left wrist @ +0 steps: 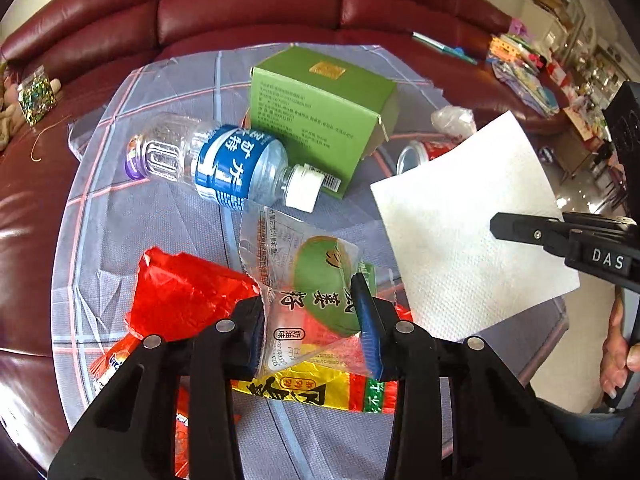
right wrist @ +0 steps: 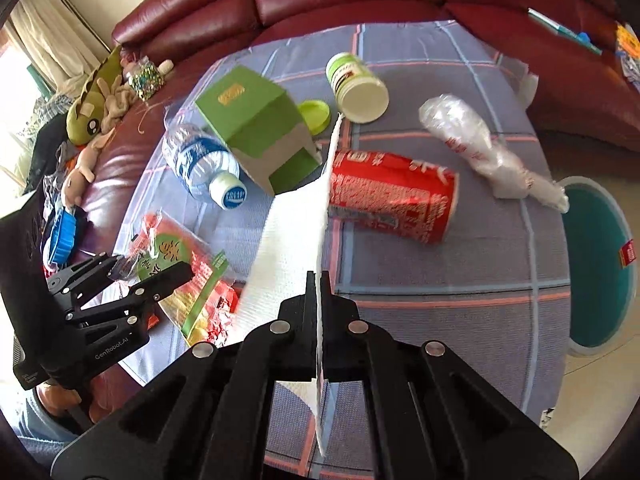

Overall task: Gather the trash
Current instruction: 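Carry the tissue and cake over the teal bin and open both tools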

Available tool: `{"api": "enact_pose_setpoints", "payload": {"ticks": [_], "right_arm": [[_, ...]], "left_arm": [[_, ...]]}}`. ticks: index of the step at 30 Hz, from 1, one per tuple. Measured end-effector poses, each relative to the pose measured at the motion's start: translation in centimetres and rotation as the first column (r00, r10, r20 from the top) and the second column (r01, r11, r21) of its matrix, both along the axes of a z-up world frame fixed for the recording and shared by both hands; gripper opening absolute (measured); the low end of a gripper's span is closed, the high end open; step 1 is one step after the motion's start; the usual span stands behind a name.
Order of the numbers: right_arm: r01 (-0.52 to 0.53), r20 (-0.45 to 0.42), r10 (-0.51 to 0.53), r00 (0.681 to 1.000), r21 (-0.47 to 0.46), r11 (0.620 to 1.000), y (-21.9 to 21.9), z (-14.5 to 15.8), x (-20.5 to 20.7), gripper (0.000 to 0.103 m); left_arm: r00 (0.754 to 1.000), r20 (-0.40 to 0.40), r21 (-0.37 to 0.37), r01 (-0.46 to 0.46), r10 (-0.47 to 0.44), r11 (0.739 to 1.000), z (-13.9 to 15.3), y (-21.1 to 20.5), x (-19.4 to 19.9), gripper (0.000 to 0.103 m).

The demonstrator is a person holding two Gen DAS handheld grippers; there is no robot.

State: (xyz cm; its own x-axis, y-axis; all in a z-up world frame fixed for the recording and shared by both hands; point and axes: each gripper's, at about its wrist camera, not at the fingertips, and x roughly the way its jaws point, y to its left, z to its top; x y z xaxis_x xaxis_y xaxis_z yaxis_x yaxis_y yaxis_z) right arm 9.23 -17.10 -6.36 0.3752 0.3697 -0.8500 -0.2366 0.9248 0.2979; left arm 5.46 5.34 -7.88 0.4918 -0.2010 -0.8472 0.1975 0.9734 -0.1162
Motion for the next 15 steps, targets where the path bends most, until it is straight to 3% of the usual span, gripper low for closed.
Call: {"api": "enact_pose_setpoints", "payload": {"ticks": [5, 8, 15], "right_arm": [[0.074, 0.056, -0.075, 0.996, 0.036, 0.997, -3.9, 3.2, 0.0, 0.002], [0.118, 0.087, -0.121, 0.989, 0.042, 0.992, -6.5, 4.4, 0.1, 0.002], [0.259, 0.129, -0.266, 0.955, 0.068, 0.963, -14.3, 5.9, -0.1, 0.002]], "left_arm": [[0.998, 0.067, -0.005, 0.007, -0.006, 1.000, 3.3, -1.1, -0.4, 0.038], [0.996, 0.081, -0.044, 0.025, -0.021, 0.999, 5.0, -1.9, 0.0, 0.038], [0.981, 0.107, -0.052, 0.167, -0.161, 0.985, 6.8, -9.3, 1.9, 0.039]]}}
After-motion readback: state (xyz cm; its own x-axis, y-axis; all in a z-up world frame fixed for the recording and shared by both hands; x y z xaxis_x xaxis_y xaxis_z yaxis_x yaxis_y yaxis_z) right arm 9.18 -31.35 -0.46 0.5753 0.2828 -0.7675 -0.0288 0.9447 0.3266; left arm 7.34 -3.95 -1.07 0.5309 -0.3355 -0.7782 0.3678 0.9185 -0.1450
